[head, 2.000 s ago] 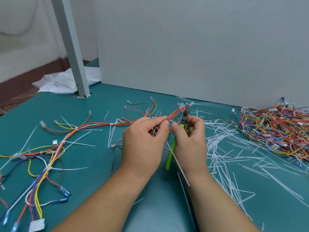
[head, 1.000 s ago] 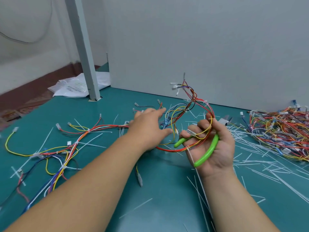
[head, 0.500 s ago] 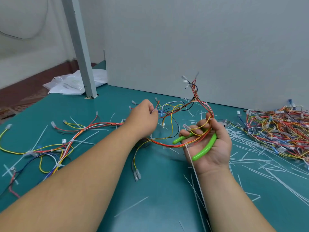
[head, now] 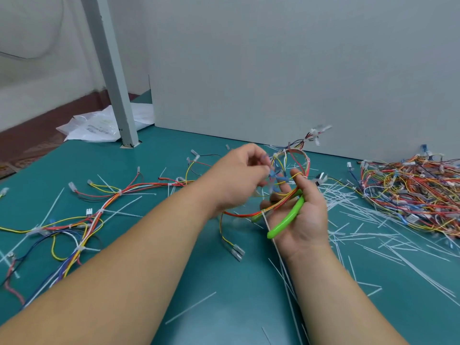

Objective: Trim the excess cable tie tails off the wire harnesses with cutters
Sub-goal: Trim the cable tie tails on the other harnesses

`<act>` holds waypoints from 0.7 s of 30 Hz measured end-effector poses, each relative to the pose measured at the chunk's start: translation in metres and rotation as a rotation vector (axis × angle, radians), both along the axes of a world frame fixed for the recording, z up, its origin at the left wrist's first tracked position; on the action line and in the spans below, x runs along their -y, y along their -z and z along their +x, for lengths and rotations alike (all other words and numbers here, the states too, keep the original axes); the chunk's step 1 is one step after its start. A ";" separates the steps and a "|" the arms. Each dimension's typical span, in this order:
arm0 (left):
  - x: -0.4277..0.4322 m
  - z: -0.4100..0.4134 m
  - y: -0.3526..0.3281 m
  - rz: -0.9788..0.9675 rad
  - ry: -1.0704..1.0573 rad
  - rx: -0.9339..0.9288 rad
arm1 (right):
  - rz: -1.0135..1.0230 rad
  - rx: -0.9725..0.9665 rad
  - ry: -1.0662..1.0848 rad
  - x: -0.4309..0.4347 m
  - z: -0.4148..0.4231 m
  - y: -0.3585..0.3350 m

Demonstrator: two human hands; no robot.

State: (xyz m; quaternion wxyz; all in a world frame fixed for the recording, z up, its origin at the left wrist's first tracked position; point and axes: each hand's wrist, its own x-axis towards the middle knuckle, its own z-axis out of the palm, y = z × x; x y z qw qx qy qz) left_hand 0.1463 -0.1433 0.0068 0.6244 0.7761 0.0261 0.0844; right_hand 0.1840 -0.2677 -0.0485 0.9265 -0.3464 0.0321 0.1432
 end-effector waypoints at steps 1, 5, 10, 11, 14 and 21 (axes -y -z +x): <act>0.001 -0.001 0.003 0.104 0.011 0.007 | 0.003 0.019 -0.043 -0.001 -0.001 0.001; -0.002 -0.007 0.017 0.351 0.060 -0.004 | -0.043 0.054 -0.142 -0.003 -0.006 0.002; -0.029 -0.009 0.030 0.209 -0.046 0.083 | -0.009 0.050 0.093 0.005 -0.001 -0.004; -0.037 -0.008 0.034 0.182 -0.121 0.051 | -0.004 0.053 0.141 0.008 0.000 -0.006; -0.064 -0.007 0.053 0.480 -0.157 -0.217 | 0.008 0.061 0.190 0.011 0.001 -0.006; -0.095 -0.009 0.067 0.834 -0.367 -0.422 | 0.067 -0.025 0.216 0.012 0.002 -0.008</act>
